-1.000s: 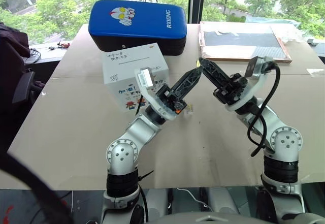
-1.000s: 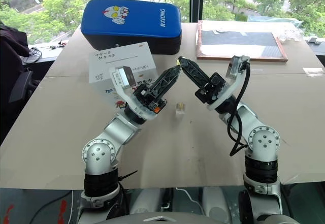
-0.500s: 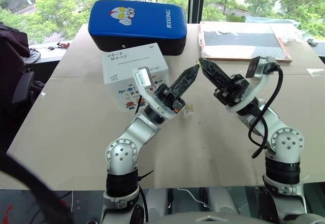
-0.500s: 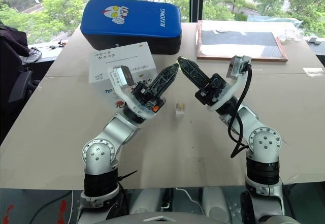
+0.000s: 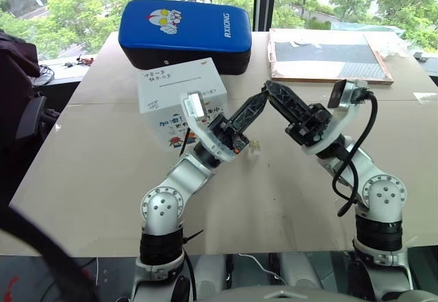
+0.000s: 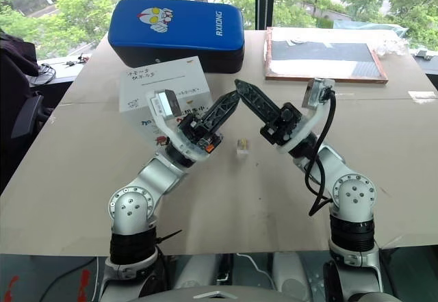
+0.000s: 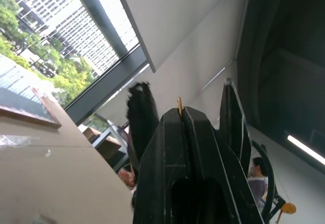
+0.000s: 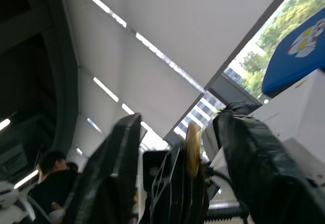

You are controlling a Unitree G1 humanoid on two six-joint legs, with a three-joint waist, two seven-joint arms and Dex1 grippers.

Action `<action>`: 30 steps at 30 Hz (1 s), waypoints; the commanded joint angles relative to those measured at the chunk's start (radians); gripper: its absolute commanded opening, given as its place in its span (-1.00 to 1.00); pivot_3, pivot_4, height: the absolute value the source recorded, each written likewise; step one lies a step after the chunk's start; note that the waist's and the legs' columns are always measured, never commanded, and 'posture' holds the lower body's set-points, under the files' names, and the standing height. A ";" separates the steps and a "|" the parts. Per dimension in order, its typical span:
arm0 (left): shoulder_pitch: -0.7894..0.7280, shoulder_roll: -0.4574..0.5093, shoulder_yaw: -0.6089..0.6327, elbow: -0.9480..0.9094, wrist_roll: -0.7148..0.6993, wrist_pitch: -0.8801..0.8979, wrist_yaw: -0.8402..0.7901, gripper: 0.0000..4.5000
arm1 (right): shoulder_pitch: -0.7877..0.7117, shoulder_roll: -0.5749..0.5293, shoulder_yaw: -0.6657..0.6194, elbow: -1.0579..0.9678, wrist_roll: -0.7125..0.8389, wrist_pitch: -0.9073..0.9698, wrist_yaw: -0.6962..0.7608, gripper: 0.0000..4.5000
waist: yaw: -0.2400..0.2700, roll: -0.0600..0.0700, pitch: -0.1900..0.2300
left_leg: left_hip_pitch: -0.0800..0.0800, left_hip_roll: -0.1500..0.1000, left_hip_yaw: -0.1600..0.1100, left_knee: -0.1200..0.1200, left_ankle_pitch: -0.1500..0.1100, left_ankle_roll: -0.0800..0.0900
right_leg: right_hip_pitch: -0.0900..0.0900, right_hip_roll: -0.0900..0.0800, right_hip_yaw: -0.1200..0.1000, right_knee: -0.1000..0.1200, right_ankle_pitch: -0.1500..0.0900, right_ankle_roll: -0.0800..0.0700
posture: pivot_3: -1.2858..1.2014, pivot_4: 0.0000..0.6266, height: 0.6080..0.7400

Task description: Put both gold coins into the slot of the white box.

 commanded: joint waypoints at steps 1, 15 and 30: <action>-0.093 0.135 0.083 0.004 0.030 0.004 -0.082 -1.00 | -0.007 -0.042 -0.081 -0.005 0.012 -0.035 -0.002 0.71 | 0.001 0.000 0.001 | 0.000 0.000 0.000 0.000 0.000 0.000 | 0.000 0.000 0.000 0.000 0.000 0.000 | 0.03 -0.52 1.00; -0.564 0.747 0.019 0.563 0.493 -0.110 -0.821 -1.00 | -0.015 -0.518 0.071 -0.142 -0.645 -0.177 0.482 0.71 | 0.000 -0.001 0.005 | -0.013 0.000 0.000 -0.001 0.000 -0.001 | -0.014 0.002 -0.001 -0.002 0.000 0.001 | 0.03 -0.52 1.00; -0.726 0.741 -0.079 1.097 0.893 -0.414 -1.129 -1.00 | -0.010 -0.475 0.048 -0.205 -0.681 -0.168 0.462 0.71 | 0.003 -0.015 0.014 | -0.015 0.000 0.000 0.000 0.000 -0.001 | -0.014 0.000 -0.003 -0.002 0.000 0.001 | 0.03 -0.52 1.00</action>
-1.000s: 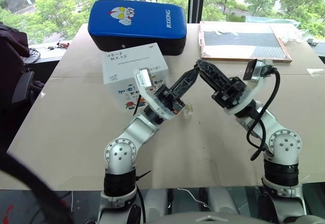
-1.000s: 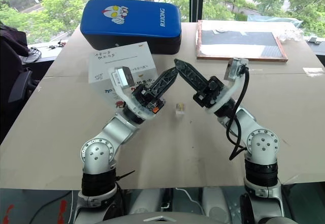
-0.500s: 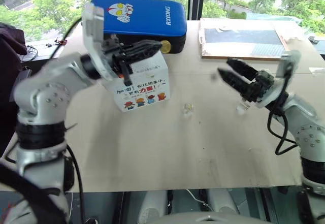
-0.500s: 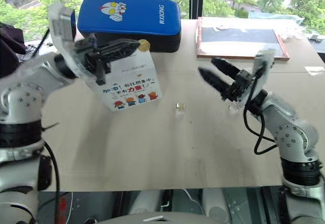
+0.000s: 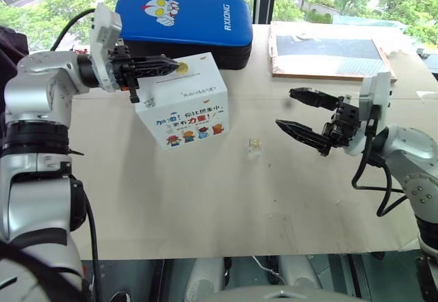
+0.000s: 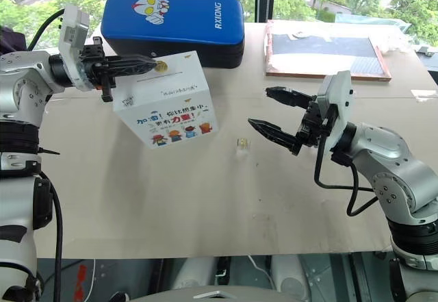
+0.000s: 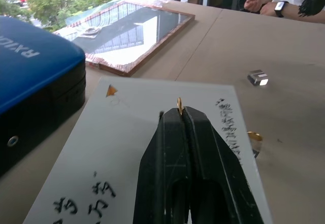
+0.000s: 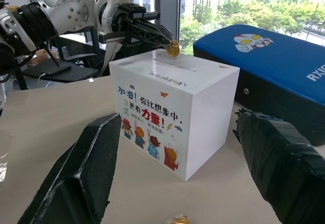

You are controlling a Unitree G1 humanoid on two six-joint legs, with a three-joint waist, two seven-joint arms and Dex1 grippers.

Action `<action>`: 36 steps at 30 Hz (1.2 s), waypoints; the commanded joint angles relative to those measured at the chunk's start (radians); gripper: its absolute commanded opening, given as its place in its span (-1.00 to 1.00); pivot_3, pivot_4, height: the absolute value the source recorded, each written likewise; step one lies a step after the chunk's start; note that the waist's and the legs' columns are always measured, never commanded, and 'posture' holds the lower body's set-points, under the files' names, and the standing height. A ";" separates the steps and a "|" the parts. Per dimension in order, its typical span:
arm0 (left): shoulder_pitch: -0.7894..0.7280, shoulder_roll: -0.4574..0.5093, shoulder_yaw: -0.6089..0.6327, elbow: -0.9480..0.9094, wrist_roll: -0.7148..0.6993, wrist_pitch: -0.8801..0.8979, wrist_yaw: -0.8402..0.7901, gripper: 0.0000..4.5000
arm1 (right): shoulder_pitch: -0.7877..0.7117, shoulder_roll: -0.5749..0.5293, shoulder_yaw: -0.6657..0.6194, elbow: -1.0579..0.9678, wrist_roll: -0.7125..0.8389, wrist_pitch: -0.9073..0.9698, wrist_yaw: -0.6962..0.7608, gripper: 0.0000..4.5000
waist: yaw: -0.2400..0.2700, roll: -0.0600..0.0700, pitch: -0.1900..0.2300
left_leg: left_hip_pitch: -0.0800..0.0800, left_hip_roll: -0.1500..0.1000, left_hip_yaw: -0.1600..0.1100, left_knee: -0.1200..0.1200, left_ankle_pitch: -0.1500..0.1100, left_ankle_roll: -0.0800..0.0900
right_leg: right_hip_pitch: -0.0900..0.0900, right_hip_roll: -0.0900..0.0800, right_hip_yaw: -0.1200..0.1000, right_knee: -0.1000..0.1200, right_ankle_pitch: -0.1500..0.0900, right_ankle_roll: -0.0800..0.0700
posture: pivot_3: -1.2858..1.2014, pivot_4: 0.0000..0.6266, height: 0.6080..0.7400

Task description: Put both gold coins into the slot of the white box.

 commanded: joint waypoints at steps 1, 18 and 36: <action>-0.045 0.008 -0.016 0.090 0.091 -0.091 -0.056 -1.00 | -0.009 0.011 -0.038 -0.042 0.005 -0.013 -0.010 0.71 | 0.001 0.000 0.000 | 0.000 0.000 0.000 0.000 0.000 0.000 | 0.000 0.000 0.000 0.000 0.000 0.000 | 0.03 -0.52 1.00; -0.126 -0.040 -0.047 0.314 0.299 -0.302 -0.128 -0.63 | -0.013 0.041 -0.037 -0.050 0.012 -0.001 -0.025 0.73 | -0.001 0.000 0.000 | 0.002 0.000 0.000 0.009 0.000 0.001 | 0.000 -0.001 -0.001 0.013 0.000 0.000 | 0.03 -0.52 1.00; 0.411 -0.053 0.151 -0.918 -0.197 0.349 0.177 0.33 | 0.102 0.261 0.347 0.155 -0.445 -0.034 -0.238 0.73 | -0.025 0.001 0.000 | 0.003 0.000 0.000 0.012 0.002 -0.004 | 0.000 -0.006 0.009 0.017 -0.001 0.001 | 0.03 -0.52 1.00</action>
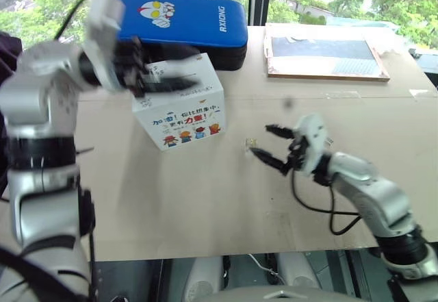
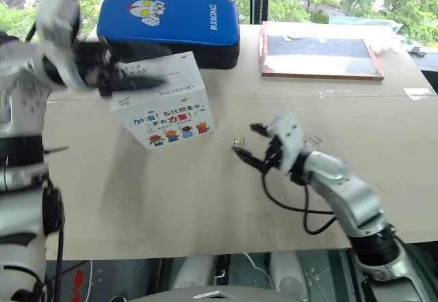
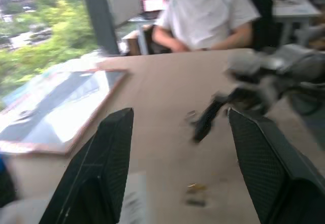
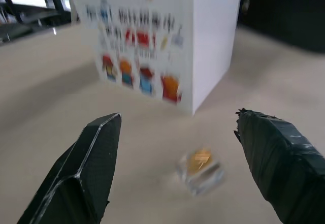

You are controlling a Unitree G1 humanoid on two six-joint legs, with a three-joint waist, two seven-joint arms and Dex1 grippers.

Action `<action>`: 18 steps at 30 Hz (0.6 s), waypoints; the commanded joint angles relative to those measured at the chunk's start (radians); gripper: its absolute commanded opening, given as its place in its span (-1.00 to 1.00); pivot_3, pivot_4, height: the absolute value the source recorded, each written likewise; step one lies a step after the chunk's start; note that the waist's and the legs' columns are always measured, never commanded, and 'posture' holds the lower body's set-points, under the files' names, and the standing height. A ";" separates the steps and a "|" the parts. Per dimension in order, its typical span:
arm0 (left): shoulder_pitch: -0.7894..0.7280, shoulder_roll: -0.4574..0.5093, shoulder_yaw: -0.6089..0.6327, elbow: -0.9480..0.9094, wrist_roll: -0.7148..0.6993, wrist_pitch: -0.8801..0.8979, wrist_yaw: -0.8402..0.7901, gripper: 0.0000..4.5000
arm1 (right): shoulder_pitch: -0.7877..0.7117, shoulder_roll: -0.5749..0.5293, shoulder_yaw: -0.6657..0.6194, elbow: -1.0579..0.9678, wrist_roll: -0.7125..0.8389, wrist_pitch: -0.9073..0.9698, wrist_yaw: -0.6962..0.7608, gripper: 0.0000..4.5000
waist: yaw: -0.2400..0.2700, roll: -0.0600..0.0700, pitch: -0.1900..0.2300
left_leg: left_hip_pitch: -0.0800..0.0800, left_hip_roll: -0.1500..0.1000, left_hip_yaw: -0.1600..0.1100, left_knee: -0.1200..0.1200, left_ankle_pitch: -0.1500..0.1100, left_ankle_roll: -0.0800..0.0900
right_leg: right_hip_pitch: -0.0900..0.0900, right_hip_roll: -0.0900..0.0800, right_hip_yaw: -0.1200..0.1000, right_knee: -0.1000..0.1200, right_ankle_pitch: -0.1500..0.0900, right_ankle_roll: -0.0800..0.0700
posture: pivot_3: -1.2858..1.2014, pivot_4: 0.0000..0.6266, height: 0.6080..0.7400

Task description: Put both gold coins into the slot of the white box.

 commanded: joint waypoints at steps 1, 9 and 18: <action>0.174 -0.017 0.045 -0.242 -0.066 0.150 0.202 0.33 | 0.007 0.053 0.006 0.026 -0.075 -0.034 -0.058 0.73 | -0.001 -0.001 0.001 | 0.000 0.000 -0.001 0.000 0.000 0.001 | -0.001 0.001 0.000 0.001 0.000 0.000 | 0.03 -0.52 1.00; 0.547 -0.020 0.050 -0.488 0.051 0.144 0.459 0.33 | -0.033 0.138 0.017 0.149 -0.204 -0.090 -0.087 0.73 | 0.005 -0.002 0.002 | 0.002 0.001 -0.003 0.001 -0.001 0.002 | 0.001 0.005 -0.001 0.003 0.002 -0.003 | 0.03 -0.52 1.00; 0.610 -0.135 -0.060 -0.480 0.171 0.056 0.629 0.33 | -0.050 0.196 -0.003 0.220 -0.241 -0.128 -0.073 0.73 | 0.024 -0.002 0.001 | 0.001 0.000 -0.003 0.001 0.000 0.000 | 0.001 0.005 -0.002 0.002 0.002 -0.003 | 0.03 -0.52 1.00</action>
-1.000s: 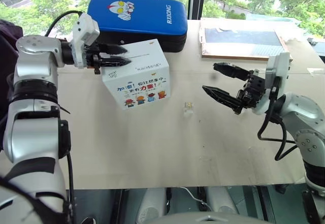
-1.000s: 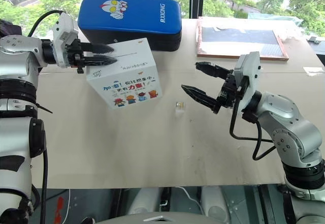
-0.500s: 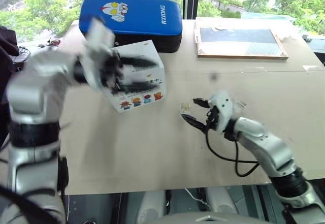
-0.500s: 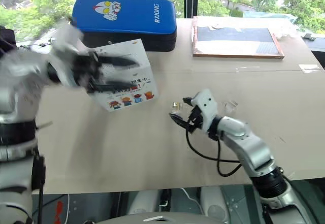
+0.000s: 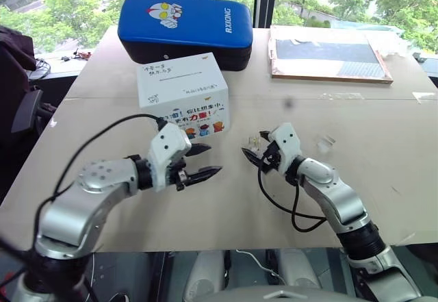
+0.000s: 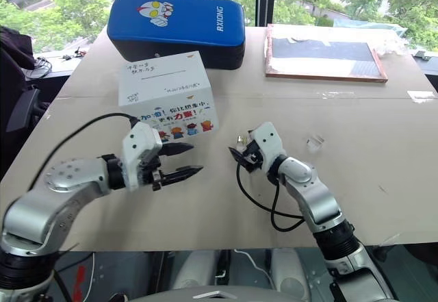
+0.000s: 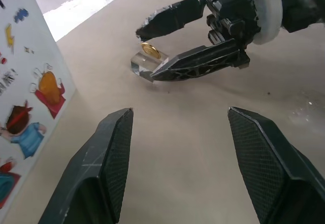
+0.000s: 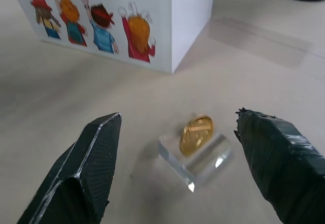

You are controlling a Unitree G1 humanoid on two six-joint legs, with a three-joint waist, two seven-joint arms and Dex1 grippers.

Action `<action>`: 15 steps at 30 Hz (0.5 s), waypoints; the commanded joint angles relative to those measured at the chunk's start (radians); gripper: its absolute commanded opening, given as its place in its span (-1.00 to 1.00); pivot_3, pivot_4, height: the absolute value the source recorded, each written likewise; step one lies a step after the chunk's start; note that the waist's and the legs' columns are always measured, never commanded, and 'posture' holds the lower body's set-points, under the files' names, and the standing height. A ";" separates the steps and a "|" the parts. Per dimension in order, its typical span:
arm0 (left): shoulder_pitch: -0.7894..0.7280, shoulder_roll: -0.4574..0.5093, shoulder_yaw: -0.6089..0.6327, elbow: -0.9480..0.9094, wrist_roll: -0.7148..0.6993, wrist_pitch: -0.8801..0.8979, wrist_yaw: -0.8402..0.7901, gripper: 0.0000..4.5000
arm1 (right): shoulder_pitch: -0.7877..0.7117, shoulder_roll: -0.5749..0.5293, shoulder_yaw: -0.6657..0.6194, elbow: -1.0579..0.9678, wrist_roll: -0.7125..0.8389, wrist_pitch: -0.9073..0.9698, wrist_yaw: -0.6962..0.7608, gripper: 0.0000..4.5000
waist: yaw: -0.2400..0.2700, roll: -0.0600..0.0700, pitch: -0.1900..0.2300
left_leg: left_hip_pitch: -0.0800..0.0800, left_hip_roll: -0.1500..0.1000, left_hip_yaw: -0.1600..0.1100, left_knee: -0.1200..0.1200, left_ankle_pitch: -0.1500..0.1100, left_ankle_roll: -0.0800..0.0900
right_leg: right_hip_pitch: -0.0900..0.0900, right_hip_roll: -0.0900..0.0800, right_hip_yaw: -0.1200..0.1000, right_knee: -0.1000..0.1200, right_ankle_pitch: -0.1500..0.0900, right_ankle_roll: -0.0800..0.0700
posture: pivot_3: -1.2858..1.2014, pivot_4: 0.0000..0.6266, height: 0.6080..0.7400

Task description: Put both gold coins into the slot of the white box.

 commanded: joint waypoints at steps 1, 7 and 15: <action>-0.012 -0.023 0.003 -0.006 0.024 -0.035 0.050 0.35 | -0.015 0.011 -0.024 0.000 -0.018 -0.028 0.003 0.62 | -0.001 0.000 0.000 | 0.000 0.000 0.000 0.000 0.000 0.000 | 0.000 0.000 0.000 0.000 0.000 0.000 | 0.03 -0.52 1.00; 0.010 -0.017 0.005 0.036 0.039 -0.080 0.036 0.36 | -0.005 0.018 -0.031 -0.001 -0.040 -0.031 0.004 -0.44 | -0.004 0.000 0.000 | 0.000 0.000 0.000 0.000 0.000 0.000 | 0.000 0.000 -0.002 0.000 0.000 0.000 | 0.03 -0.52 1.00; 0.025 -0.036 -0.002 0.130 0.056 -0.179 0.002 0.36 | -0.002 0.045 -0.067 -0.025 -0.021 -0.013 -0.001 -0.99 | -0.002 0.000 0.000 | 0.000 0.000 0.000 0.000 0.000 0.000 | 0.000 -0.001 -0.004 0.000 0.000 0.000 | 0.03 -0.52 1.00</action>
